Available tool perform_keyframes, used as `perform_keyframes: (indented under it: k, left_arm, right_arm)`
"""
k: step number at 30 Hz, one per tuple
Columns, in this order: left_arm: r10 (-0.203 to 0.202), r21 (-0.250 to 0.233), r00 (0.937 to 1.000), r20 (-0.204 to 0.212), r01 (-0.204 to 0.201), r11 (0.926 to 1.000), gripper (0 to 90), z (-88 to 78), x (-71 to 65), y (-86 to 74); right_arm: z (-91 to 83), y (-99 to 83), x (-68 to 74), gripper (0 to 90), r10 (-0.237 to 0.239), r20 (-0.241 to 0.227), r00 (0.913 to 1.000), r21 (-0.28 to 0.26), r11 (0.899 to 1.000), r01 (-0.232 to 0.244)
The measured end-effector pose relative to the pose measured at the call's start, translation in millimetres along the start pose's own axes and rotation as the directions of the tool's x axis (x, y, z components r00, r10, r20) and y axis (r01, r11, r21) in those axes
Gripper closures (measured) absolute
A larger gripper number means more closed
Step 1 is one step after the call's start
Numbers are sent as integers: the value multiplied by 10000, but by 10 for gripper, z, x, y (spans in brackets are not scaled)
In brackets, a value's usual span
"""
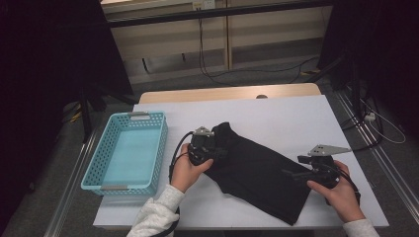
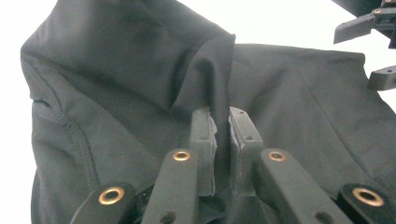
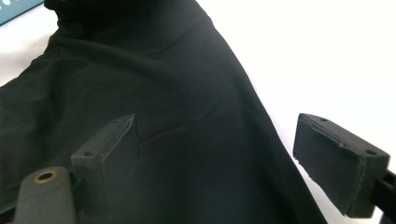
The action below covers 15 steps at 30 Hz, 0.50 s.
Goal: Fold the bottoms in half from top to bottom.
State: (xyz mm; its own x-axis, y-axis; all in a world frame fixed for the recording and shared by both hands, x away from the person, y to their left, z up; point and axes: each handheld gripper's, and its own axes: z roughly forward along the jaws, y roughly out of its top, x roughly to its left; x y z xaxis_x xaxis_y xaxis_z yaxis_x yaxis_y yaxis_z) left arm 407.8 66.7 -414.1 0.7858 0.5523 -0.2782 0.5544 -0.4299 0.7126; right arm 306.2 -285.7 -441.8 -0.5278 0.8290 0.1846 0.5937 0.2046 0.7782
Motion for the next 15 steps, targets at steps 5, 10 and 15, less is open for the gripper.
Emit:
perform_keyframes:
  k: [5,10,15]
  left_arm:
    - [29,145,10000,91,-31,9999,818,46,-22,-17]
    - [14,155,10000,60,-15,9999,818,59,-25,-23]
    - [53,150,9999,118,-55,9999,817,36,-24,-13]
  right_arm:
    - [-10,1,-2,144,19,14,10000,-3,10000,-19]
    - [-12,0,-5,144,21,6,10000,-30,10000,-21]
    - [-6,-1,-2,144,-1,7,10000,19,10000,1]
